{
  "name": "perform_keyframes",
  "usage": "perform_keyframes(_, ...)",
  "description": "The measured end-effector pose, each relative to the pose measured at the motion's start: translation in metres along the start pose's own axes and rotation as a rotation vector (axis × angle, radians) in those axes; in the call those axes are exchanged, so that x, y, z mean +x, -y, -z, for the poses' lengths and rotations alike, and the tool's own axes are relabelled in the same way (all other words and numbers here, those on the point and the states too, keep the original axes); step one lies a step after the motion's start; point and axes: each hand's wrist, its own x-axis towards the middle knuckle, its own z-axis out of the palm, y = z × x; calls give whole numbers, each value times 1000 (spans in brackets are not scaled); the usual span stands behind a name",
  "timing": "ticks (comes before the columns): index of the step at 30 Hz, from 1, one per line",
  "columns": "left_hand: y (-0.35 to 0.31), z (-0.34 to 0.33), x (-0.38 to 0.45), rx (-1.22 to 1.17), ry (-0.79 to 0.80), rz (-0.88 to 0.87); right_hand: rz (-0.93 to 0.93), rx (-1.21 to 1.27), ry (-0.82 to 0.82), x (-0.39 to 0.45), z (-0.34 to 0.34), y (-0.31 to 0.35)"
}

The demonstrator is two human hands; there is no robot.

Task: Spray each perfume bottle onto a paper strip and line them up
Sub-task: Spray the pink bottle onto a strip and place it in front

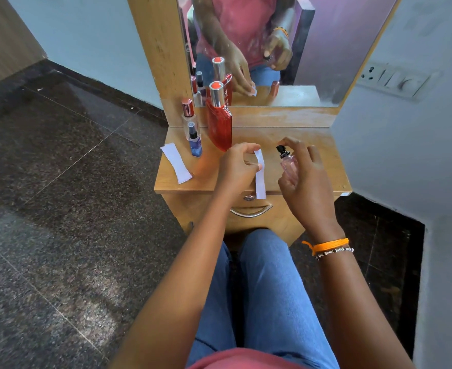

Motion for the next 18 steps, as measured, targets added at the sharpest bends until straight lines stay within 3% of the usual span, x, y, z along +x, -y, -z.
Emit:
perform_keyframes(5, 5, -14, 10, 204, -50, -40, -7, 46, -17, 3, 0, -3)
perform_keyframes(11, 8, -11, -10, 428, -252, -180, -9, 66, -10, 7, -3, -6)
perform_keyframes(18, 21, -12, -9, 507, -212, -149, 5, 121, -11, 7, -6, -5)
